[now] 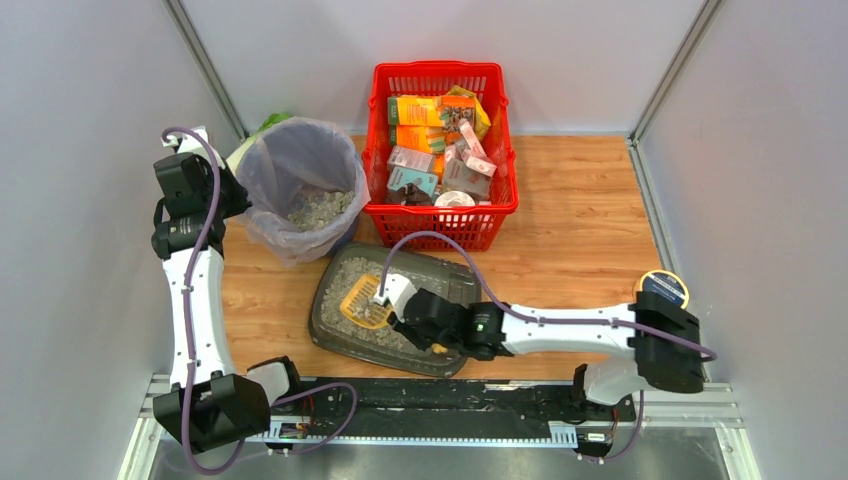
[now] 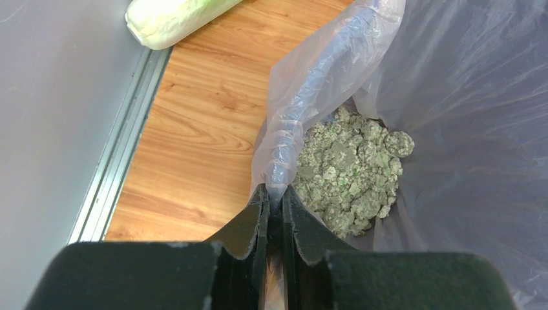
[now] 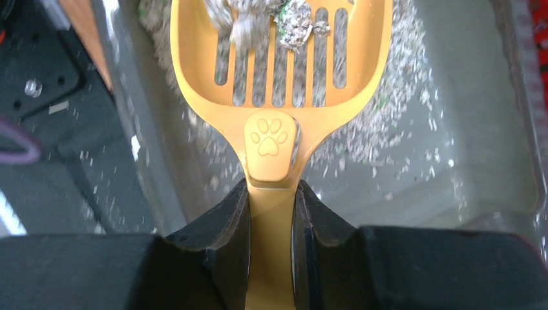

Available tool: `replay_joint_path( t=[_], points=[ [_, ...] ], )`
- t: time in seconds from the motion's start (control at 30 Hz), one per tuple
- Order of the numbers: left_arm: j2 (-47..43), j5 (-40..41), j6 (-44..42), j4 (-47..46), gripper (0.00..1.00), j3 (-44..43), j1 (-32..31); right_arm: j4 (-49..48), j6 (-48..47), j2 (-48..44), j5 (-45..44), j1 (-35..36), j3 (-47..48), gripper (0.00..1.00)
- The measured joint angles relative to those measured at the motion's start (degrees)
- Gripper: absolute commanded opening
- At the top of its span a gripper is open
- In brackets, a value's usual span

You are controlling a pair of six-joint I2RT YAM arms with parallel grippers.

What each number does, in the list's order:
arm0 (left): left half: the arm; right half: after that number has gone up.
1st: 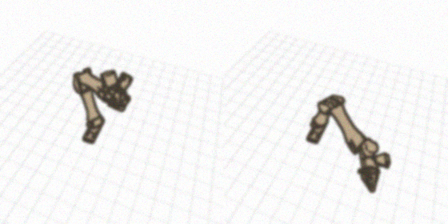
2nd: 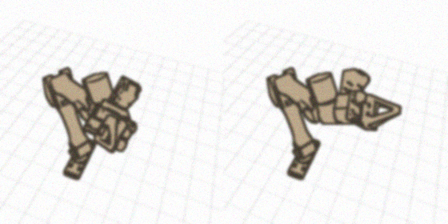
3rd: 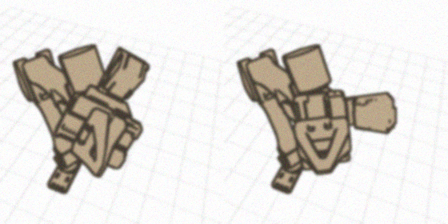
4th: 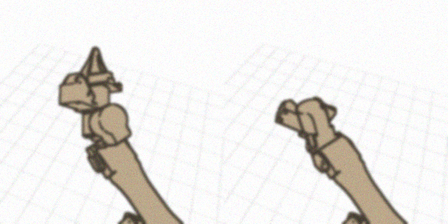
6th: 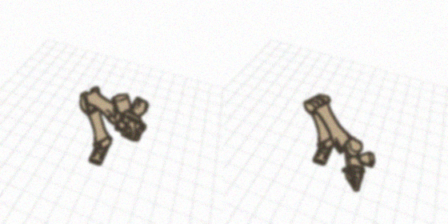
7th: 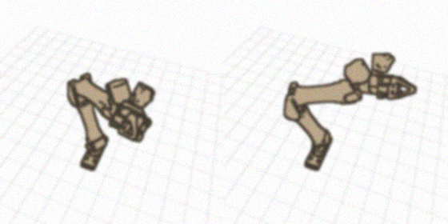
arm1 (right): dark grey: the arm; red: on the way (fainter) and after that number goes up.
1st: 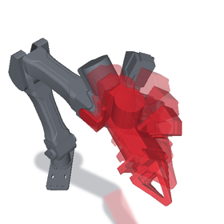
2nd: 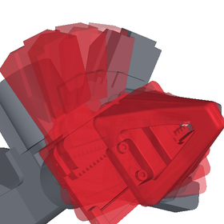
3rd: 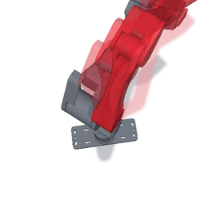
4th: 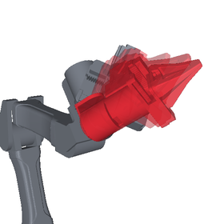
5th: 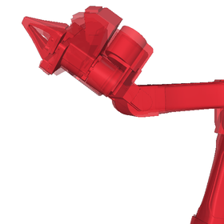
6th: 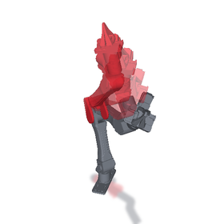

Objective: Clean the litter box

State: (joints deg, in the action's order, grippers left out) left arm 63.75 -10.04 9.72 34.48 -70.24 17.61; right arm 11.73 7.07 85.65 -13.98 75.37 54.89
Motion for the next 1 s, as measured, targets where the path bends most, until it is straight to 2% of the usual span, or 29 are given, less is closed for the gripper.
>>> replay_joint_path(
  t=[0.17,0.4,0.7,1.0],
  points=[
    [0.0,0.0,0.0,0.0,0.00,0.0,0.0,0.4,0.2,-9.4,-0.4,1.4,-7.8,0.00],
    [0.0,-0.1,0.0,0.0,0.00,0.0,0.0,0.0,0.2,1.4,0.8,-1.1,-1.1,0.00],
    [0.0,-0.4,0.0,-0.1,0.00,0.0,0.0,3.5,0.8,-2.6,1.0,-0.6,-2.2,0.00],
    [0.0,-0.6,0.0,-0.2,0.00,0.0,0.0,11.8,0.6,-5.3,1.8,-0.6,0.4,0.00]
  ],
)
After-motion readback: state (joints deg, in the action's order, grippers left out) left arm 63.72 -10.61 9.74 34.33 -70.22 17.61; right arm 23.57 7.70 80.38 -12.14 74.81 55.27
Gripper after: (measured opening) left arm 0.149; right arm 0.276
